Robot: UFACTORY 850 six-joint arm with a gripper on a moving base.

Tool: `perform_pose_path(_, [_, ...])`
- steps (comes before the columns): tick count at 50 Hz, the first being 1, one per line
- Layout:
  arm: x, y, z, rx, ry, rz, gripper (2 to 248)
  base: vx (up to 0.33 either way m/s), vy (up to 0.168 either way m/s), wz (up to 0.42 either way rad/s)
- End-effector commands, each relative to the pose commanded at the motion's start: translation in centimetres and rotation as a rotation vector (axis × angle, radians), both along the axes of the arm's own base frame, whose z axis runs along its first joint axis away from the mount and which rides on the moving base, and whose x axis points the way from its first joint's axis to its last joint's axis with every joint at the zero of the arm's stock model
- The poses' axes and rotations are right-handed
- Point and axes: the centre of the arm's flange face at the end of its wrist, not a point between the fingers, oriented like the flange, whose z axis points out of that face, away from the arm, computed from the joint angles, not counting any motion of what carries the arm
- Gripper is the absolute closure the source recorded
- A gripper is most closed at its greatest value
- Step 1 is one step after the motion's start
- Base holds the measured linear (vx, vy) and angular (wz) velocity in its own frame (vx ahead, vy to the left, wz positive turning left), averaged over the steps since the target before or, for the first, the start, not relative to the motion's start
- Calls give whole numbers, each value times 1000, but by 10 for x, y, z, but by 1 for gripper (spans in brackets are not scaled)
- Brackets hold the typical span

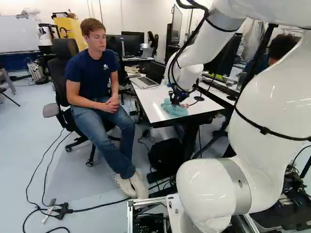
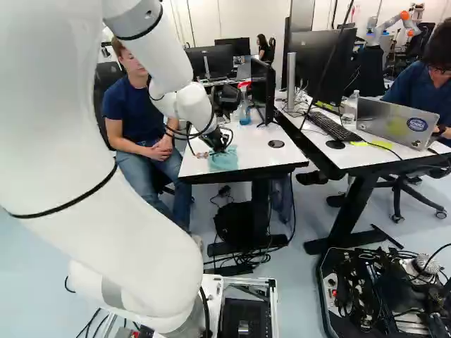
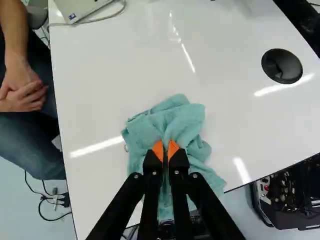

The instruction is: Clean the table with the green towel

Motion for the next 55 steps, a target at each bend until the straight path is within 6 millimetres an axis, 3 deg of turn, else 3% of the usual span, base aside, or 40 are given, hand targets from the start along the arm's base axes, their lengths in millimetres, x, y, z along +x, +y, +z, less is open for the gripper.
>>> perform_pose_path(15, [30,-1,0,0,-4,3,219,0,0,0])
perform_pose_path(33, [63,16,0,-1,-13,43,219,0,0,0])
perform_pose_path(55, [65,53,0,0,-13,116,219,0,0,0])
